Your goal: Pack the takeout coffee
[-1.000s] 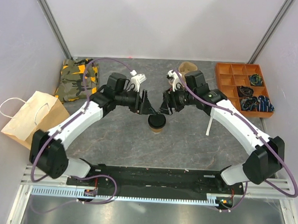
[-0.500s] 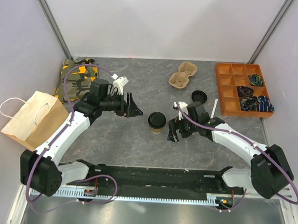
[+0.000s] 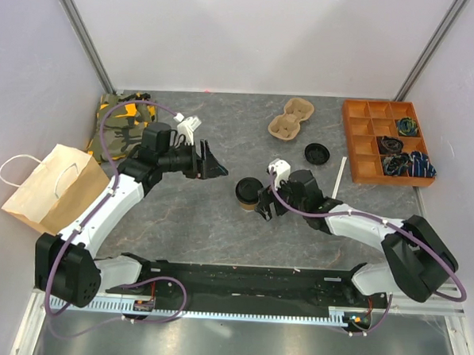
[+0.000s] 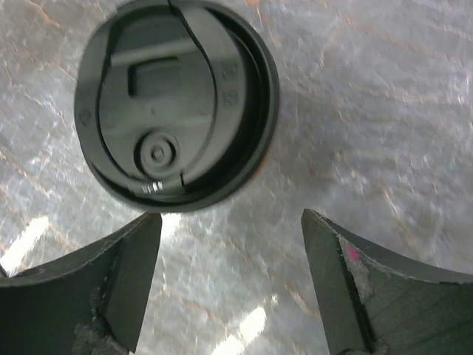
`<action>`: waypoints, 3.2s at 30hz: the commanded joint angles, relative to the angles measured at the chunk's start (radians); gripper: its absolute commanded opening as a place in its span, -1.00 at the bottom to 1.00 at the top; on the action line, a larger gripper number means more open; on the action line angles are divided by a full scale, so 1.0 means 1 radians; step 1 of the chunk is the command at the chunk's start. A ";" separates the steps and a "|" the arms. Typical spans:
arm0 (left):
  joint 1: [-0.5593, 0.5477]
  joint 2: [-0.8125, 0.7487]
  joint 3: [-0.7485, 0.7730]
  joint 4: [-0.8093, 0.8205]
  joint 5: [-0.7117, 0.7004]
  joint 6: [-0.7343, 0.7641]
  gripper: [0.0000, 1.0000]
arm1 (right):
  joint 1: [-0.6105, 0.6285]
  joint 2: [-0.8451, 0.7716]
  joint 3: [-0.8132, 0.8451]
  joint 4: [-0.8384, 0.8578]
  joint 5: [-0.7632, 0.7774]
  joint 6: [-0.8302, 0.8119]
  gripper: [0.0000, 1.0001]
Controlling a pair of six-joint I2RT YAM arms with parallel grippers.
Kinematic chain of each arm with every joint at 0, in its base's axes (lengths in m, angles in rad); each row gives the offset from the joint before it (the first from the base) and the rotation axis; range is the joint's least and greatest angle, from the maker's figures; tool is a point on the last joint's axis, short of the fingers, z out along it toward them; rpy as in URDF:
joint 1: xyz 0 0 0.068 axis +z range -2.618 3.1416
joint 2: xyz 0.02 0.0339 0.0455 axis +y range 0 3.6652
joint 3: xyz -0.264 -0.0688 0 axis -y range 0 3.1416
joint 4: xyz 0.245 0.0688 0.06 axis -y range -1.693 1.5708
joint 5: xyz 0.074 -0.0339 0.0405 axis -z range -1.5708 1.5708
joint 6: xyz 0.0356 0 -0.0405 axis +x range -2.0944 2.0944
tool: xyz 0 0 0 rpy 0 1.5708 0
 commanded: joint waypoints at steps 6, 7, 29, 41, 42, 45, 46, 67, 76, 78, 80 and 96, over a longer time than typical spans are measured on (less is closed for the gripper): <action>0.033 -0.008 -0.019 0.056 0.019 -0.034 0.50 | 0.028 0.114 0.053 0.203 0.032 0.012 0.51; 0.045 -0.008 -0.020 0.056 0.022 -0.041 0.50 | 0.028 0.133 0.068 0.212 0.037 0.010 0.48; 0.155 0.013 -0.048 0.088 0.072 -0.083 0.49 | 0.028 0.506 0.421 0.292 0.155 0.099 0.38; 0.195 0.035 -0.075 0.101 0.082 -0.081 0.46 | 0.019 0.683 0.606 0.277 0.177 0.136 0.33; 0.198 0.038 -0.077 0.104 0.085 -0.086 0.45 | 0.019 0.687 0.617 0.274 0.174 0.138 0.33; 0.201 0.048 -0.088 0.127 0.091 -0.095 0.41 | 0.017 0.686 0.614 0.269 0.157 0.138 0.34; 0.201 0.051 -0.103 0.157 0.106 -0.106 0.40 | 0.017 0.680 0.608 0.266 0.143 0.139 0.35; 0.079 0.510 -0.465 1.323 0.063 -0.785 -0.13 | -0.152 0.281 0.445 -0.119 -0.122 0.285 0.57; 0.016 0.728 -0.322 1.484 0.054 -0.782 -0.35 | -0.211 0.255 0.421 -0.133 -0.150 0.282 0.57; 0.013 0.755 -0.310 1.487 0.037 -0.785 -0.38 | -0.216 0.267 0.425 -0.133 -0.152 0.282 0.57; 0.013 0.771 -0.307 1.500 0.013 -0.790 -0.39 | -0.224 0.279 0.438 -0.136 -0.162 0.286 0.57; 0.008 0.944 -0.241 1.656 -0.076 -0.907 -0.40 | -0.231 0.322 0.458 -0.113 -0.176 0.317 0.57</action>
